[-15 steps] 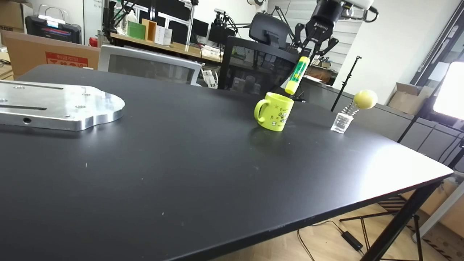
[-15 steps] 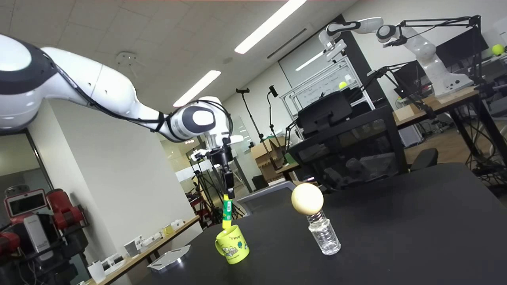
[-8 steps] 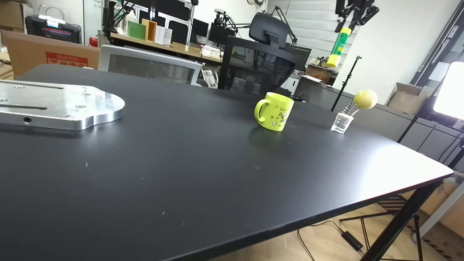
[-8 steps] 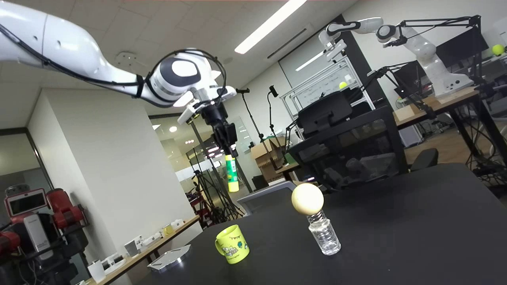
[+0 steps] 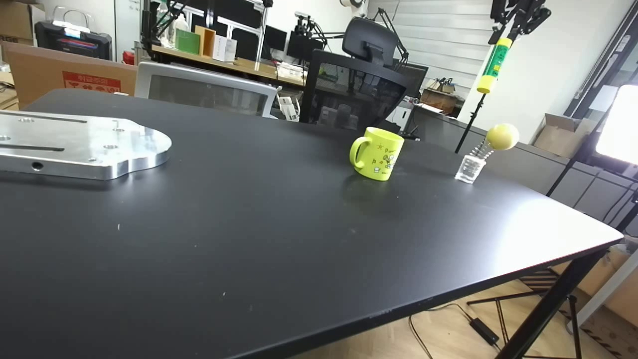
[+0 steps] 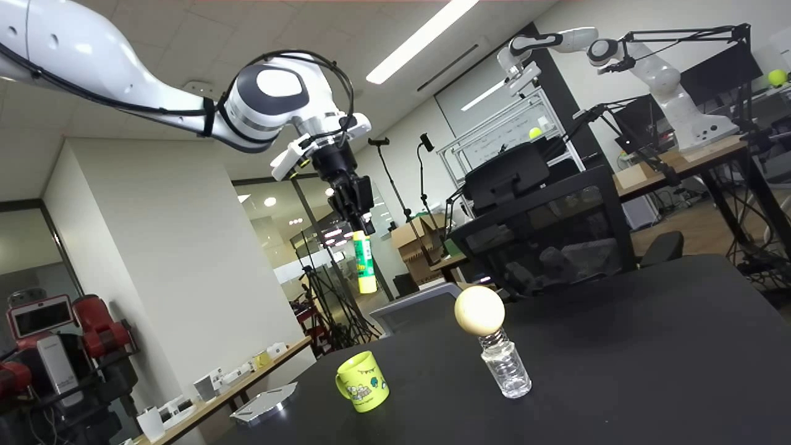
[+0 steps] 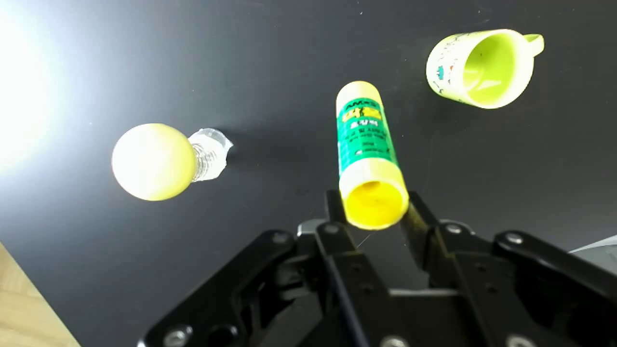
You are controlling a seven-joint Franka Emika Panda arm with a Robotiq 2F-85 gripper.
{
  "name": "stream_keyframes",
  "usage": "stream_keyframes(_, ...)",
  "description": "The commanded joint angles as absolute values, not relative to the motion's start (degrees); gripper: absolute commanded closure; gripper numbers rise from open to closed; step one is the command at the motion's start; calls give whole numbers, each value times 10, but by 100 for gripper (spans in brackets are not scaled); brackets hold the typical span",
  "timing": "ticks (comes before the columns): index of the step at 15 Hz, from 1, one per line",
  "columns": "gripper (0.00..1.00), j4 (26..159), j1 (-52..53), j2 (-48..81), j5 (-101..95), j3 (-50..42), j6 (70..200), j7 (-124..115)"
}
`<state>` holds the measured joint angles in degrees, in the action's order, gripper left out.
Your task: Take the glue stick out of the mug and place it on the table
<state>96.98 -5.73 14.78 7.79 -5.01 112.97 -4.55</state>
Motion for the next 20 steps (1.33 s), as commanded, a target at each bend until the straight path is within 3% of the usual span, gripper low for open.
stream_keyframes(1, 91, 952, -61, 164, 73, -53, 1137, -47)
stream_keyframes(14, 91, 579, -159, 483, 82, -100, 1241, -125)
stream_keyframes(20, 91, 519, -178, 567, 67, -121, 1269, -181)
